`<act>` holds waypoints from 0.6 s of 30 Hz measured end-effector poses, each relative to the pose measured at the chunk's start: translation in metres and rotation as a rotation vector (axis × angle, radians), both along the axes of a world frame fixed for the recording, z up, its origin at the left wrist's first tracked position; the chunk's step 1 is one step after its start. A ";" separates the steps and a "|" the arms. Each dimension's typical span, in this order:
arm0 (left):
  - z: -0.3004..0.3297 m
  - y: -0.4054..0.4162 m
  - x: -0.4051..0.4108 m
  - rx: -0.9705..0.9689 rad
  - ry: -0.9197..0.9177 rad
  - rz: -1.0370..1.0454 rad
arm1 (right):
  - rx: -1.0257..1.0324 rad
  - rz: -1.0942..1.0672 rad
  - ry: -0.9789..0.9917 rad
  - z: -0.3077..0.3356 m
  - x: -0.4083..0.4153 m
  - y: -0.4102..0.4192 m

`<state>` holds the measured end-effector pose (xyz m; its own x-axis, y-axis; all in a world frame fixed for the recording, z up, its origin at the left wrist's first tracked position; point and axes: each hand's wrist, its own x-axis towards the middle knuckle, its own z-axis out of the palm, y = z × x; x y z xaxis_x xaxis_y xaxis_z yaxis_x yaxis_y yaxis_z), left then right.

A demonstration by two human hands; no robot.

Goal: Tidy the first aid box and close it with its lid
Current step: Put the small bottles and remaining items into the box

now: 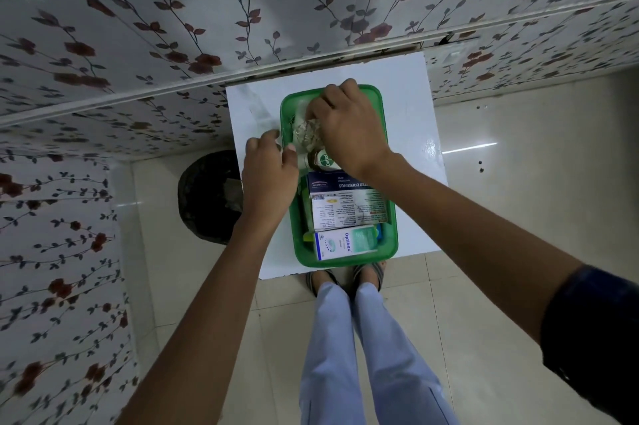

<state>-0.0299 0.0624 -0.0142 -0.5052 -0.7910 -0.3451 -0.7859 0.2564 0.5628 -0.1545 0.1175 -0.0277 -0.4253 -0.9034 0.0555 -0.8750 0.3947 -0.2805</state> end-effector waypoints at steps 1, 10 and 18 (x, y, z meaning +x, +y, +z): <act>-0.002 0.000 0.000 -0.010 -0.017 -0.024 | -0.012 -0.026 0.054 -0.002 0.002 0.002; -0.007 -0.005 0.004 -0.140 -0.075 -0.227 | -0.211 -0.134 -0.094 0.017 -0.007 0.021; 0.005 -0.011 0.019 -0.081 0.046 -0.137 | -0.203 -0.824 -0.728 0.020 -0.031 0.076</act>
